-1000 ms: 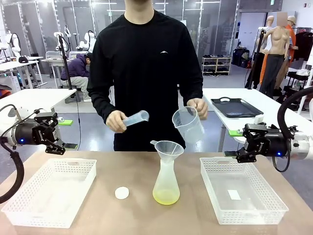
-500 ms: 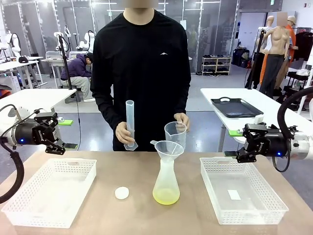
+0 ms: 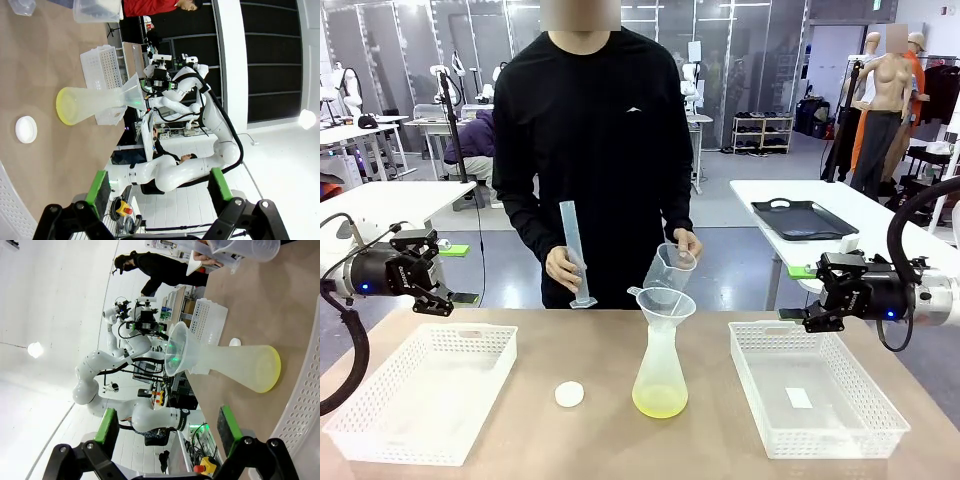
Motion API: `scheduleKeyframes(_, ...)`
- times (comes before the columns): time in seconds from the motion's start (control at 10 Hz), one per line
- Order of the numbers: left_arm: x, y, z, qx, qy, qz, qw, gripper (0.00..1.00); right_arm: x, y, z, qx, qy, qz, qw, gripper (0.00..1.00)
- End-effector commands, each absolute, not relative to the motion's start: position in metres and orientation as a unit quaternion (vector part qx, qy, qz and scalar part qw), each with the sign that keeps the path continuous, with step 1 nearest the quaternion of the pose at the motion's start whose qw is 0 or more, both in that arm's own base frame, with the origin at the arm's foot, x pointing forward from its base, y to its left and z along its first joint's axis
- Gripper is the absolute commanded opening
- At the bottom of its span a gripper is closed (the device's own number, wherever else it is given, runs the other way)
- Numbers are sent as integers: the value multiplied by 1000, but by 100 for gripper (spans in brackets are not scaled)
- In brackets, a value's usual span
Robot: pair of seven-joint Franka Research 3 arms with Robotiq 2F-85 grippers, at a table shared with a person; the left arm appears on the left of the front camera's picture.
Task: Prepare the solutions needed for the experiment.
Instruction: Once the solution is in the Big flask , pick up the Plastic Funnel and place it back into the right Organizing basket.
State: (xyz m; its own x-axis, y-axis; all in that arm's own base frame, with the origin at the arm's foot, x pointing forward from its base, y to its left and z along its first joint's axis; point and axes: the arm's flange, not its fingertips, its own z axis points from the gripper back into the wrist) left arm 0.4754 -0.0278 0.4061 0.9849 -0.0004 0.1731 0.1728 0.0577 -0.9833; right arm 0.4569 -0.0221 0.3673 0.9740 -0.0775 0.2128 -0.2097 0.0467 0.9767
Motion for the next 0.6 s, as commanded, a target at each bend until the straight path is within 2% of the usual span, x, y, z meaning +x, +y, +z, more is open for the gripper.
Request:
scheduleKeyframes(0.0, 476, -28, 408, -685, -68, -58, 724, 100, 457, -22, 369, 692, -104, 49, 713, 100)
scheduleKeyframes(0.2, 476, -28, 408, -685, -68, -58, 724, 100, 457, -22, 367, 689, -104, 46, 716, 100)
scheduleKeyframes(0.5, 476, -28, 408, -685, -68, -58, 724, 100, 451, -7, 426, 575, -118, 118, 801, 100)
